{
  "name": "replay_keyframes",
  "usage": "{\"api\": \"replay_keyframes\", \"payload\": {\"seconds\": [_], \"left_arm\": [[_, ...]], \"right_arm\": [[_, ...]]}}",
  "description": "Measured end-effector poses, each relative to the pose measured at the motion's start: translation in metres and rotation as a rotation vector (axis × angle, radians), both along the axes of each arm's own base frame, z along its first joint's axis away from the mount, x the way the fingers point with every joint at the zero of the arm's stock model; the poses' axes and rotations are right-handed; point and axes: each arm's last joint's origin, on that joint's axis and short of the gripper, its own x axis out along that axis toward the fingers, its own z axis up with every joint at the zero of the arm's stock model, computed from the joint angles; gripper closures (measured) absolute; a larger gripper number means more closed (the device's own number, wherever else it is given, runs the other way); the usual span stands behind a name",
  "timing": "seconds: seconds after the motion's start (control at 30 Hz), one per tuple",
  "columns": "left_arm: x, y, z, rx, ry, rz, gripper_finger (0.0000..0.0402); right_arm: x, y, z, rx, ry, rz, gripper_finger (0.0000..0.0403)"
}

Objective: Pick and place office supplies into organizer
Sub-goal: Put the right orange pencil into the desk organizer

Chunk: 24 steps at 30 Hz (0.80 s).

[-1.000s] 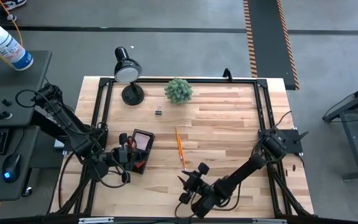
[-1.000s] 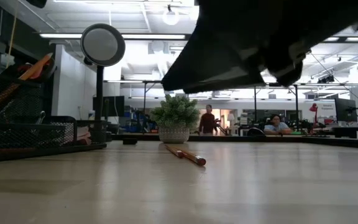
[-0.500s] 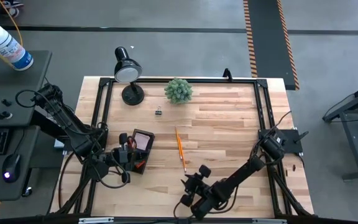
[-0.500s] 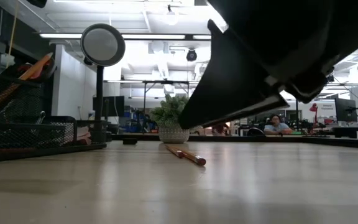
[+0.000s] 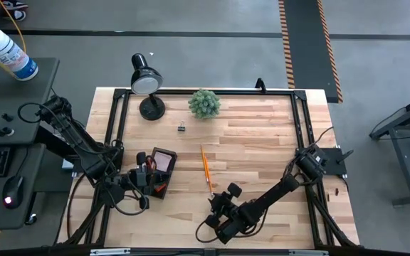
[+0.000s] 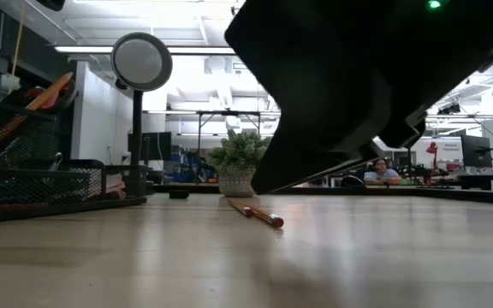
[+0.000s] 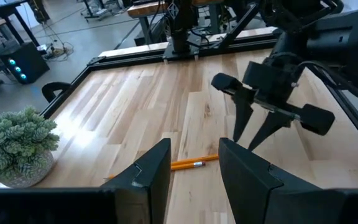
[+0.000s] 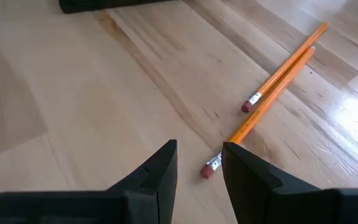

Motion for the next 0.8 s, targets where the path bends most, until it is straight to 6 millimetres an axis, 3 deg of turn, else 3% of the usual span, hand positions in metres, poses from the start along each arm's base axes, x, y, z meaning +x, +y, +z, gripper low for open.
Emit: {"api": "replay_keyframes", "payload": {"seconds": [0.43, 0.8], "left_arm": [[0.0, 0.0, 0.0, 0.002, 0.003, 0.0, 0.0277], [0.0, 0.0, -0.001, 0.003, 0.006, 0.0, 0.0277]], "right_arm": [[0.012, -0.019, -0.018, 0.038, 0.048, -0.058, 0.0286], [0.012, -0.021, -0.037, 0.051, 0.087, -0.089, 0.0289]]}}
